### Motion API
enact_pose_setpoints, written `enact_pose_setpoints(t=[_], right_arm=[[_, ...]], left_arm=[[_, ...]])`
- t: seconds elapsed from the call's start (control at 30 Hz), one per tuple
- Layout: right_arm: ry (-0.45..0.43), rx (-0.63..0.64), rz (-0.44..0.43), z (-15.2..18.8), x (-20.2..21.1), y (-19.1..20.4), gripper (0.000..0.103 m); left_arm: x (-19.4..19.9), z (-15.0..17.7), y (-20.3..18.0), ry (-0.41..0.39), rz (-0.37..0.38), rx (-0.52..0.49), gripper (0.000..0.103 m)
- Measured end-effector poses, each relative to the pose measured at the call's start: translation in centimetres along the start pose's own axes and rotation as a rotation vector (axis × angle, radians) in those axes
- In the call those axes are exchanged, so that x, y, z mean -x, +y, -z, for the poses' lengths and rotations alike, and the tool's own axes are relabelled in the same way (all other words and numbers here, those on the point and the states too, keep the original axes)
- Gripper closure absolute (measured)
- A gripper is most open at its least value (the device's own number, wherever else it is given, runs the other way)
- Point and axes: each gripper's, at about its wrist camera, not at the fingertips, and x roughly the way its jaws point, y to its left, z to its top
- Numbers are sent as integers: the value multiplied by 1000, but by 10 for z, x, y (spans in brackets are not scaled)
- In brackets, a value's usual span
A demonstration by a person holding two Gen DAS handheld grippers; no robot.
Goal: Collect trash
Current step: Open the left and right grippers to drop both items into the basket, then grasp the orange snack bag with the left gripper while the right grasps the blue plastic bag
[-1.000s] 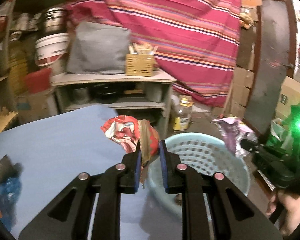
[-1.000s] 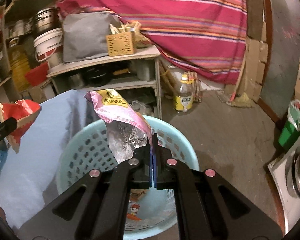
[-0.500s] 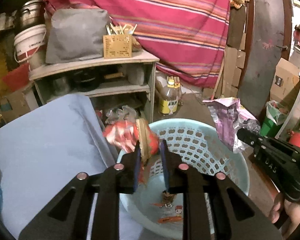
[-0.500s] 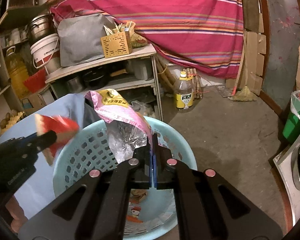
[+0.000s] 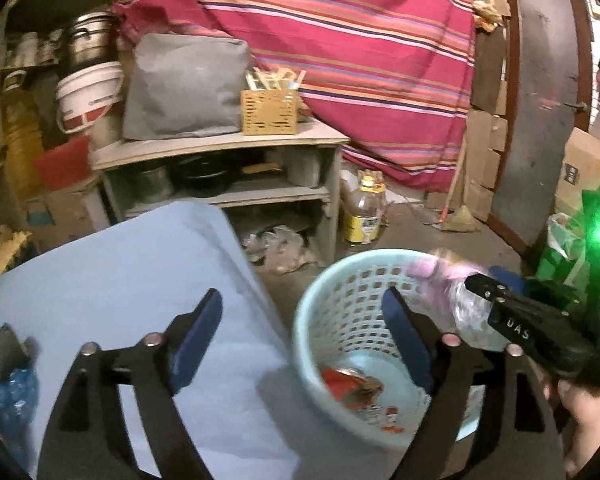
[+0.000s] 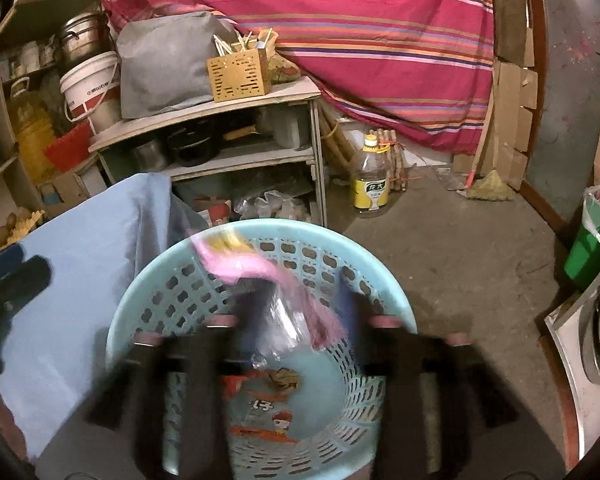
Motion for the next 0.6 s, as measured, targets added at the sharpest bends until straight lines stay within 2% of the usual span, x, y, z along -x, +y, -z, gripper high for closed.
enact_pose_setpoints(t=[0.07,0.13,0.17,0.2,0.3,0.43,0.53,0.6], right_arm=[[2,-1,-4,-1,0,4,51],[-3,1,2,-1,1,8,38],[-11,0,3,-2,3,10,25],[-20,-2,-1,-2,6,13,16],[-41,19,22,-3,12,25,8],[-68,40,45,-1,19,44,5],[-86,26,31,-1,24,58,5],[-98,12,25,-1,27,66,5]], left_arm=[[9,2,11,-14,-35,-3,16],[16,4,20,-17,-55,-5,16],[21,7,26,-19,-75,-8,16],[26,8,31,-22,-96,-12,16],[44,15,51,-47,-157,-5,10],[72,24,89,-75,-242,22,9],[94,34,119,-109,-255,52,9],[106,42,136,-116,-309,63,9]])
